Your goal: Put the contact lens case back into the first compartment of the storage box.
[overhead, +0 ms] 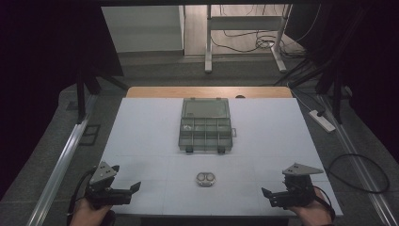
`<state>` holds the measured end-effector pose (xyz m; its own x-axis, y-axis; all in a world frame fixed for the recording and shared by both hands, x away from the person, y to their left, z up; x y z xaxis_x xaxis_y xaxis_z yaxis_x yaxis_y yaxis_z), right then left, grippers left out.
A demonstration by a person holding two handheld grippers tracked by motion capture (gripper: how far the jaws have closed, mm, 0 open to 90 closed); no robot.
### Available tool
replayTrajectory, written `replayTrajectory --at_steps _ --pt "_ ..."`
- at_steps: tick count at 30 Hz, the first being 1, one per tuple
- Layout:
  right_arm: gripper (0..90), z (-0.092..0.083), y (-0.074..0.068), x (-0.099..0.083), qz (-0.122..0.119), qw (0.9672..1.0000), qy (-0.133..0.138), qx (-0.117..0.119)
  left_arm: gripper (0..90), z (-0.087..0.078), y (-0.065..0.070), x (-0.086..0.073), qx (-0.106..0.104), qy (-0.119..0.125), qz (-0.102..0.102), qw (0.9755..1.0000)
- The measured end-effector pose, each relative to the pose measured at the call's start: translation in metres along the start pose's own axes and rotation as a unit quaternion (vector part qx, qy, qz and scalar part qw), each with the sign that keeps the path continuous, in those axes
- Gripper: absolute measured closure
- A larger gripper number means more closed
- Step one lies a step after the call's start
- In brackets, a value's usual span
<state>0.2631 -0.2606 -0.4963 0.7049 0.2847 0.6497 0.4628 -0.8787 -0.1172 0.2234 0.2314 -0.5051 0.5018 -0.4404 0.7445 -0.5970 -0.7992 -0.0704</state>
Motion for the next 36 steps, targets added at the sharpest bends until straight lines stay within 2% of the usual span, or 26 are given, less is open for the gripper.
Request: replayTrajectory --at_steps 3,6,10,17,22,31,36 --pt "0.0 0.002 -0.006 0.004 -0.001 0.9998 0.004 0.020 4.0 0.000 0.000 0.000 0.000 -0.001 0.000 1.0000" --pt "0.0 0.004 -0.010 0.008 -0.006 0.9994 0.011 0.033 4.0 0.000 0.001 0.000 0.001 -0.002 0.001 1.0000" --pt "0.0 0.008 -0.014 0.009 -0.010 0.9989 0.007 0.046 4.0 0.000 0.001 0.000 0.002 -0.002 0.002 1.0000" --pt "0.0 0.010 -0.017 0.011 -0.011 0.9985 0.011 0.053 4.0 0.000 0.001 0.000 0.002 -0.004 0.002 1.0000" --pt "0.0 0.010 -0.021 0.015 -0.037 0.9970 0.029 0.062 4.0 0.000 0.001 0.000 0.003 -0.004 0.002 1.0000" --pt "0.0 0.017 -0.030 0.021 -0.043 0.9951 0.010 0.089 4.0 0.000 0.001 0.000 0.003 -0.005 0.001 1.0000" --pt "0.0 0.020 -0.033 0.024 -0.046 0.9947 0.008 0.091 4.0 0.001 0.001 0.000 0.003 -0.004 0.000 1.0000"
Point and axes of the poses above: each handheld gripper's, and its own axes: z roughly forward along the jaws, x roughly out of its top, y roughly to its right, the point moved 5 cm from there along z, roughly forward along the jaws, and after that the axes turned 9 degrees about z, right-handed, at the moved point
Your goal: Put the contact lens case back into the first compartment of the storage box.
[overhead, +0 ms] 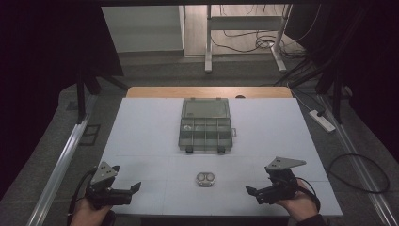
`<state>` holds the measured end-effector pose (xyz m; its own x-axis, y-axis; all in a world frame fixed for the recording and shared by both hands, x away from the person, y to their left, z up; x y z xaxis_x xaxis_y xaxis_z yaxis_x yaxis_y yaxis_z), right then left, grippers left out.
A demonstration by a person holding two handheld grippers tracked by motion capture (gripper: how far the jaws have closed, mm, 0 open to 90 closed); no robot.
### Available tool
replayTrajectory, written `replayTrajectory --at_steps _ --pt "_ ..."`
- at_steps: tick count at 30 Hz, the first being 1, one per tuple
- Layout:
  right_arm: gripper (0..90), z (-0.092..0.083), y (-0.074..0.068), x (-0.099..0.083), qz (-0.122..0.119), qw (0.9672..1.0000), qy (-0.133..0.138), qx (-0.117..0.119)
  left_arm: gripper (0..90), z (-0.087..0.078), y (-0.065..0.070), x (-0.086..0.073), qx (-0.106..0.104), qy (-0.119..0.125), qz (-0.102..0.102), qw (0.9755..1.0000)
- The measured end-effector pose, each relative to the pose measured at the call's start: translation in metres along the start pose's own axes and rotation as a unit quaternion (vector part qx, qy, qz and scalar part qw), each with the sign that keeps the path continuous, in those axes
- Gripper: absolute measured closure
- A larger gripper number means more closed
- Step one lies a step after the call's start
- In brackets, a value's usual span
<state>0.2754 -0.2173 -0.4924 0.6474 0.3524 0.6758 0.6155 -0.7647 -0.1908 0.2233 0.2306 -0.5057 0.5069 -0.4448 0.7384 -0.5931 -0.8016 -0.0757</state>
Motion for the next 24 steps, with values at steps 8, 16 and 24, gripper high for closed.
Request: replayTrajectory --at_steps 8,16,24 --pt "0.0 0.002 -0.002 0.006 0.006 0.9999 0.008 0.005 4.0 0.000 0.000 0.000 0.001 -0.001 0.000 1.0000" --pt "0.0 0.008 -0.006 0.012 0.001 0.9999 0.004 0.011 4.0 0.000 0.000 0.000 0.000 -0.001 -0.001 1.0000" --pt "0.0 0.019 -0.011 0.017 -0.014 0.9996 -0.010 0.021 4.0 0.000 0.000 0.000 0.000 -0.001 -0.001 1.0000"
Point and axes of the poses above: each handheld gripper's, and its own axes: z roughly forward along the jaws, x roughly out of its top, y roughly to its right, the point moved 5 cm from there along z, roughly forward along the jaws, and after that the axes turned 9 degrees about z, right-handed, at the moved point
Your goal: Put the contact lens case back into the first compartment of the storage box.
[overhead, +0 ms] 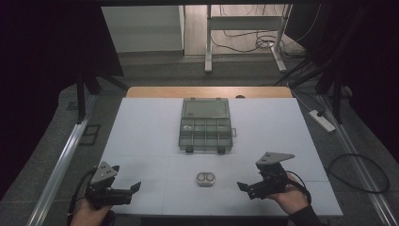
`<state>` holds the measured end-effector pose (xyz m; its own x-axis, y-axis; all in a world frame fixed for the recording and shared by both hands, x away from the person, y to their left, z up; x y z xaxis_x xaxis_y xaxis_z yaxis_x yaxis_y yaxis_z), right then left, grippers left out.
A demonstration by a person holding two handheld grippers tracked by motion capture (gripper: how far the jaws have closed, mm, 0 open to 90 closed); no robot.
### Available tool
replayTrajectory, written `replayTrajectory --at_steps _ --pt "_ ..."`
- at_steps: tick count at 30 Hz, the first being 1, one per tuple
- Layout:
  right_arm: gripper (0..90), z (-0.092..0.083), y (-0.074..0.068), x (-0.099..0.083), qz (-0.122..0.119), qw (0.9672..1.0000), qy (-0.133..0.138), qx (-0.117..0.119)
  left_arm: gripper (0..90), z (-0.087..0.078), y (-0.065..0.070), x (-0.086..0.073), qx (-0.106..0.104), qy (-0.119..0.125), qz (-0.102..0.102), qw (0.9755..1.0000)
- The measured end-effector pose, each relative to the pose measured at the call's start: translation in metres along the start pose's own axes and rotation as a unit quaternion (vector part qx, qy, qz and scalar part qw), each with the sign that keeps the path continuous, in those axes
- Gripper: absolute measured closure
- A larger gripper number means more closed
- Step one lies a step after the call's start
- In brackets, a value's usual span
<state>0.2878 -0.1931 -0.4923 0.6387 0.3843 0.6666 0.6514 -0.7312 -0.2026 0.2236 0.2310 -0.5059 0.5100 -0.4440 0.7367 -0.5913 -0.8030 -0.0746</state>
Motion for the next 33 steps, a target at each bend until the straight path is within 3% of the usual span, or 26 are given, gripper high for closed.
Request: replayTrajectory --at_steps 7,24,33 --pt "0.0 0.013 -0.004 0.003 -0.009 0.9996 -0.021 0.015 4.0 0.000 0.000 0.000 0.000 0.000 -0.001 1.0000" --pt "0.0 0.033 -0.014 0.012 -0.018 0.9984 -0.037 0.038 4.0 0.000 0.000 0.000 -0.001 0.002 -0.001 1.0000" --pt "0.0 0.042 -0.019 0.019 -0.015 0.9983 -0.029 0.049 4.0 0.000 0.000 0.000 -0.001 0.002 -0.001 1.0000"
Point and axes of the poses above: each handheld gripper's, and its own axes: z roughly forward along the jaws, x roughly out of its top, y roughly to its right, the point moved 5 cm from there along z, roughly forward along the jaws, and after that the axes turned 9 degrees about z, right-handed, at the moved point
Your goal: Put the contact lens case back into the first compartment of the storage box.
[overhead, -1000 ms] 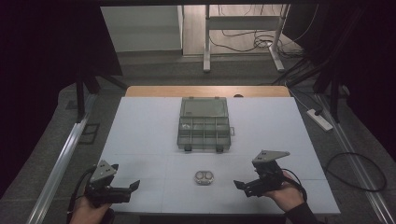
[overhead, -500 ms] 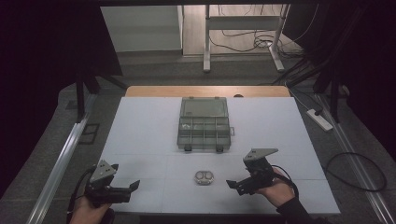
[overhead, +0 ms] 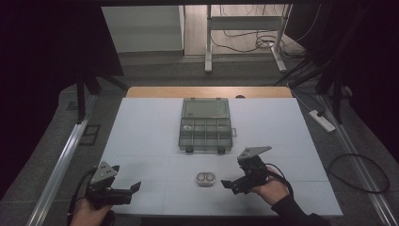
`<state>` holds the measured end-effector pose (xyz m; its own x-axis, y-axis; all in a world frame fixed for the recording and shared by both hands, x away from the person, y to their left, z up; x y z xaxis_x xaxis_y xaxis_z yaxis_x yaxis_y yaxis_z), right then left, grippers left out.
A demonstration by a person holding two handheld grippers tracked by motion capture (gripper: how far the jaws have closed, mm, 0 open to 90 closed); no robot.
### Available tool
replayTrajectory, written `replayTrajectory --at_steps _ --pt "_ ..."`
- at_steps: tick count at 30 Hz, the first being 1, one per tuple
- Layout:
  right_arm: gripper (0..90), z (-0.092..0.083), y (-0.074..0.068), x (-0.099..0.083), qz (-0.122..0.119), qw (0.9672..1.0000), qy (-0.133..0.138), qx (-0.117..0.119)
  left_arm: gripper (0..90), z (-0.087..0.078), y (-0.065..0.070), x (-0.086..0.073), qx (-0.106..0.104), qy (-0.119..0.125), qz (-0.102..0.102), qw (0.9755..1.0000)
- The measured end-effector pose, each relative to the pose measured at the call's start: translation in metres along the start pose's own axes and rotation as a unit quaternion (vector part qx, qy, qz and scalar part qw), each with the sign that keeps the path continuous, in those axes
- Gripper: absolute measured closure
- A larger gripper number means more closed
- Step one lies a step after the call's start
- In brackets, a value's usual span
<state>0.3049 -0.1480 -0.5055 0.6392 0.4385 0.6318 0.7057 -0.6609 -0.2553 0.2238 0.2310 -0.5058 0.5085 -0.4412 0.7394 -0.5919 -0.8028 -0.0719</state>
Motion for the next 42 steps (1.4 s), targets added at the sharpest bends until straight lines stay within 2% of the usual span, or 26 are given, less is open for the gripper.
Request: replayTrajectory --at_steps 13,29,34,42 --pt "0.0 0.015 -0.005 0.005 -0.013 0.9998 -0.013 0.003 4.0 0.000 0.000 0.000 0.000 -0.001 0.001 1.0000" --pt "0.0 0.029 -0.011 0.015 -0.016 0.9995 -0.027 0.008 4.0 0.000 0.000 0.000 -0.001 -0.001 0.002 1.0000" --pt "0.0 0.035 -0.015 0.017 -0.026 0.9989 -0.040 0.001 4.0 0.000 0.000 0.000 -0.001 -0.001 0.002 1.0000" --pt "0.0 0.044 -0.021 0.022 -0.029 0.9979 -0.057 -0.009 3.9 0.000 0.000 0.000 0.000 0.000 0.002 1.0000"
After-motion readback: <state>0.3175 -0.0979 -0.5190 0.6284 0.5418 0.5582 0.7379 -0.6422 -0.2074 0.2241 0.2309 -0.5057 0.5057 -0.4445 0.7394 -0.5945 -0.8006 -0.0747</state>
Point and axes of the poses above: each handheld gripper's, and its own axes: z roughly forward along the jaws, x roughly out of its top, y roughly to its right, the point moved 5 cm from there along z, roughly forward along the jaws, and after that the axes turned 9 degrees about z, right-handed, at the moved point
